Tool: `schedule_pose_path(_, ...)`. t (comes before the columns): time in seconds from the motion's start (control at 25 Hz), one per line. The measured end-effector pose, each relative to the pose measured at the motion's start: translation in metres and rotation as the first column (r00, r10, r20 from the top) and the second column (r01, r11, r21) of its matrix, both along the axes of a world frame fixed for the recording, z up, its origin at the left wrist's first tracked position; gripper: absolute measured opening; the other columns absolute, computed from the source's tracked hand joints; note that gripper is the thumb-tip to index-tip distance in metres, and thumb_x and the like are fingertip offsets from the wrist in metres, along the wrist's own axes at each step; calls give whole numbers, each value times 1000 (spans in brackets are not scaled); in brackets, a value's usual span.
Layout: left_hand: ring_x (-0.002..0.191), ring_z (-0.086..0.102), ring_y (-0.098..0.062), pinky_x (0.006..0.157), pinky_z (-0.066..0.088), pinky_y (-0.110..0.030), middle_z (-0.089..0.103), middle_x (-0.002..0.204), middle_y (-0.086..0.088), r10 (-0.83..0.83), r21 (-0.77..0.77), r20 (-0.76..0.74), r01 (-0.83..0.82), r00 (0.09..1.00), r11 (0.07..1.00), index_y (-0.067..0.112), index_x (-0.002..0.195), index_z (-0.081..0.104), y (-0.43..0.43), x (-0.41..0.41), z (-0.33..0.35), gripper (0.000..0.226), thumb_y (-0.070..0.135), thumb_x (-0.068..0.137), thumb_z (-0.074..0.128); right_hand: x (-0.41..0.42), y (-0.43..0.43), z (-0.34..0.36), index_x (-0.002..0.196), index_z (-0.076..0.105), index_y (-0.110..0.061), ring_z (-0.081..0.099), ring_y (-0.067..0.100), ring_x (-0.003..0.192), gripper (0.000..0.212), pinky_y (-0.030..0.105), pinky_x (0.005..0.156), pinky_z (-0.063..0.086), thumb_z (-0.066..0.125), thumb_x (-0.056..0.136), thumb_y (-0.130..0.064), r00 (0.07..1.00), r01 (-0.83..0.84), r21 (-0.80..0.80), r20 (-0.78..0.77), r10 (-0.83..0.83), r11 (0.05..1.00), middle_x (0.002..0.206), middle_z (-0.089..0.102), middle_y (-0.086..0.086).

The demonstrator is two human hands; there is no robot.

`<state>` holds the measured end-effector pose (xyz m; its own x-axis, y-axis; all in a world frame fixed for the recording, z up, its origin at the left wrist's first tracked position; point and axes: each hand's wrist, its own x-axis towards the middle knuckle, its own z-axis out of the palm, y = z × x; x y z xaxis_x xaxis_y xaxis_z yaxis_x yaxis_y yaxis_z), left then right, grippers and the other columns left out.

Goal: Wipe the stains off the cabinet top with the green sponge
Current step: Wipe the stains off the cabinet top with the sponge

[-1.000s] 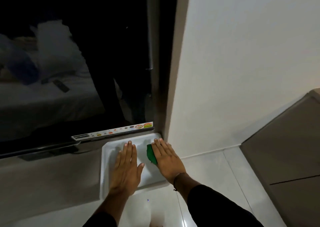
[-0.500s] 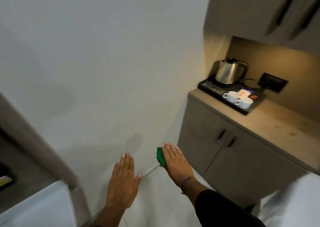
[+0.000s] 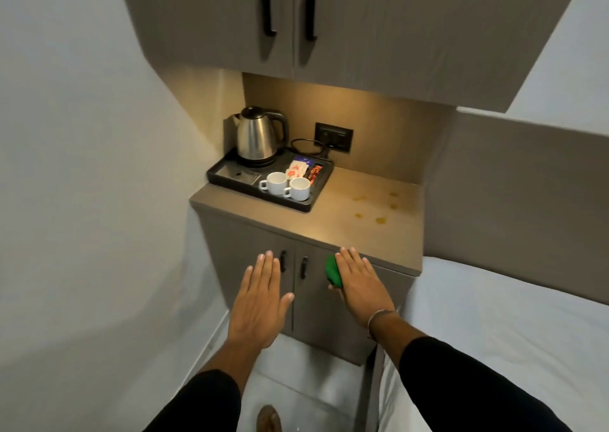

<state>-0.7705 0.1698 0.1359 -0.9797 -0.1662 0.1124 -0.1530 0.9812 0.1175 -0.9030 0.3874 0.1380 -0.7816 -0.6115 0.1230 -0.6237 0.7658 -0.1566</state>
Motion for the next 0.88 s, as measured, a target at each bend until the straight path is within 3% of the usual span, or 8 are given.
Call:
schedule_pose_path(0.28,160,-1,-31,130,12,-52,6,174,-18,-246,50,23,244,969,968,6,162,5,13,-199,-7,79,53,105,33,-127,38,-9,164,12,-15,8,29,159,72,42,126,10,53,108,-36,956,278,17,91,-279,960,173,14,9)
schedule_pose_path(0.44,160,-3,-31,130,7,-51,1,174,-17,-348,88,71,342,935,936,7,162,4,7,-282,-28,78,54,105,29,-183,40,-20,164,11,-17,9,29,159,75,42,126,11,51,107,-45,907,372,93,173,-383,923,173,14,8)
schedule_pose_path(0.68,159,-4,-32,130,10,-52,-3,174,-18,-373,171,139,348,917,922,6,162,-1,-6,-342,-59,83,59,104,27,-219,31,-35,163,18,-19,14,28,158,78,44,126,16,56,102,-51,857,452,156,198,-476,878,171,22,7)
schedule_pose_path(0.88,159,-11,-30,130,4,-50,-9,173,-17,-369,214,165,332,915,919,6,161,-7,-18,-351,-79,83,60,105,22,-206,21,-50,165,11,-19,5,25,159,82,50,129,11,32,102,-68,846,483,161,170,-506,861,173,14,3)
